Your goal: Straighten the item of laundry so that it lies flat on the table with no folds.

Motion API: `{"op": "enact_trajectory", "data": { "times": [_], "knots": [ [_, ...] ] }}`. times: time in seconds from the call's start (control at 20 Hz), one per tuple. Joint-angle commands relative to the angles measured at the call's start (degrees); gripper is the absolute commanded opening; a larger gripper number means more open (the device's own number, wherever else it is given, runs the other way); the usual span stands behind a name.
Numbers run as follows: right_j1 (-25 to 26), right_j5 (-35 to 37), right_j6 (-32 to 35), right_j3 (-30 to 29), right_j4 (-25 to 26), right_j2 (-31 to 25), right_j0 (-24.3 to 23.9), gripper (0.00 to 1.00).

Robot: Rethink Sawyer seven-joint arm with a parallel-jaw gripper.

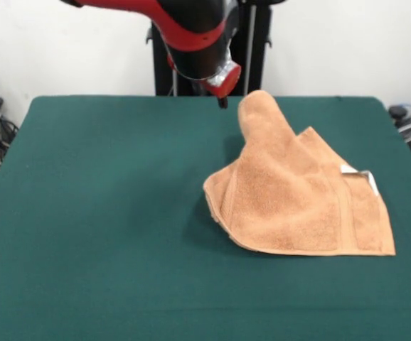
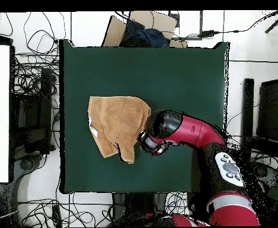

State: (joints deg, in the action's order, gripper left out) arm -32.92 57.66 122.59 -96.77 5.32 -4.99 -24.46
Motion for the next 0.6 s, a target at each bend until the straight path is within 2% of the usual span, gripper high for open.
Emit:
{"op": "enact_trajectory", "data": {
  "times": [0.05, 0.45, 0.6],
  "knots": [
    [2.78, -1.9, -3.91, 1.85, 0.56, -5.73, -0.48, 1.0],
    [3.25, -2.26, -3.16, 2.95, 1.15, -5.57, -0.01, 1.0],
    [6.3, 1.37, -4.55, 8.16, 2.24, -5.66, 0.18, 1.0]
  ]
}}
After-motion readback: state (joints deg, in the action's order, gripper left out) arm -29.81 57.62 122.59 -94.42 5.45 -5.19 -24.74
